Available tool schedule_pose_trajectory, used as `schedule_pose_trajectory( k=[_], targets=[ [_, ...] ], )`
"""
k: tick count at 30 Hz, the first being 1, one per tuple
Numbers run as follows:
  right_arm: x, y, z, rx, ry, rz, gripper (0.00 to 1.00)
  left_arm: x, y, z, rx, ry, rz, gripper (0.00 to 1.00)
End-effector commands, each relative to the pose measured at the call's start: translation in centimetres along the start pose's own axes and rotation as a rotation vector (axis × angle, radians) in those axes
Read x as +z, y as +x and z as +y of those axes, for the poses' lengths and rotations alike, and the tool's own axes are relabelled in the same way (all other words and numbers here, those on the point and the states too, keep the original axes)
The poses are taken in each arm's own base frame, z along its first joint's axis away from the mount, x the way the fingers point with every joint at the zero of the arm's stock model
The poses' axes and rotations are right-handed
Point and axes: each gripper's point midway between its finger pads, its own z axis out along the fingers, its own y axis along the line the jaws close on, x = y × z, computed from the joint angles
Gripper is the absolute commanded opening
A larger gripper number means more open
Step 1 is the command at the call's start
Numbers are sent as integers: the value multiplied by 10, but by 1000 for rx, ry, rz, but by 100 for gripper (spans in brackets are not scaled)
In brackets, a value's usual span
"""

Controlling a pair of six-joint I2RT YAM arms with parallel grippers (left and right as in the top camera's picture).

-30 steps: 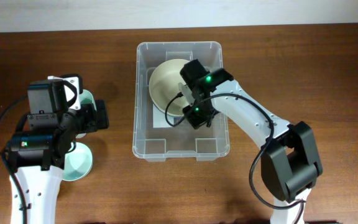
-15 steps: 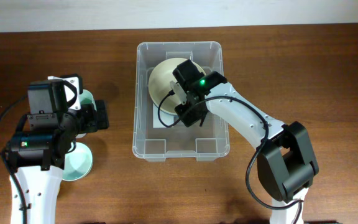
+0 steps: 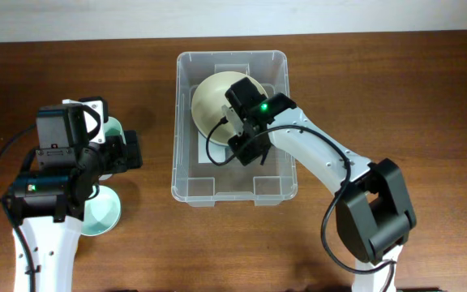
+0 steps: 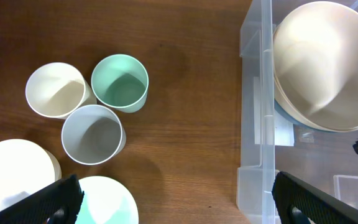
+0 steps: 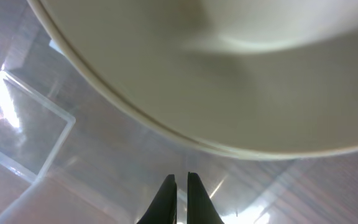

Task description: Pack container

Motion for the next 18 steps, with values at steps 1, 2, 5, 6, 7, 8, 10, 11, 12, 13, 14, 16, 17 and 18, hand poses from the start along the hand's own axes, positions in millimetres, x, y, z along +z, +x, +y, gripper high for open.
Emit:
schedule_pose_trajectory(
  k=[1, 2, 5, 6, 7, 8, 10, 11, 12, 13, 14, 16, 17, 18],
  targets=[
    [-61, -17, -8, 43, 81, -149, 4, -3, -5, 3, -9, -11, -12, 100],
    [-94, -23, -26, 144, 150, -234, 4, -3, -5, 3, -9, -11, -12, 99],
    [-150, -24, -64, 353, 228, -382, 11, -3, -5, 3, -9, -11, -11, 100],
    [-171, -22, -79, 421, 231, -438, 26, -3, -5, 3, -10, -11, -9, 100],
    [-187, -19, -91, 479, 232, -482, 75, -3, -5, 3, -10, -11, -9, 100],
    [-202, -13, -106, 530, 241, -519, 99, -3, -5, 3, -10, -11, -9, 100],
    [-223, 0, -131, 593, 268, -559, 99, -3, -5, 3, -10, -11, -10, 100],
    [-231, 10, -146, 622, 281, -563, 99, -3, -6, 3, -9, -11, -13, 99],
    [-236, 27, -163, 673, 284, -548, 99, -3, -6, 3, -9, -11, -16, 100],
    [-236, 37, -173, 706, 282, -533, 99, -3, -6, 5, -10, -22, -17, 99],
    [-235, 48, -182, 744, 277, -509, 99, -3, -7, 7, -10, -34, -18, 99],
    [-230, 71, -196, 815, 246, -458, 99, -1, -10, 10, -16, -53, -24, 99],
    [-228, 78, -198, 838, 231, -440, 99, 1, -12, 10, -19, -54, -27, 97],
    [-226, 87, -202, 866, 213, -418, 99, 4, -14, 10, -28, -54, -26, 94]
  ],
)
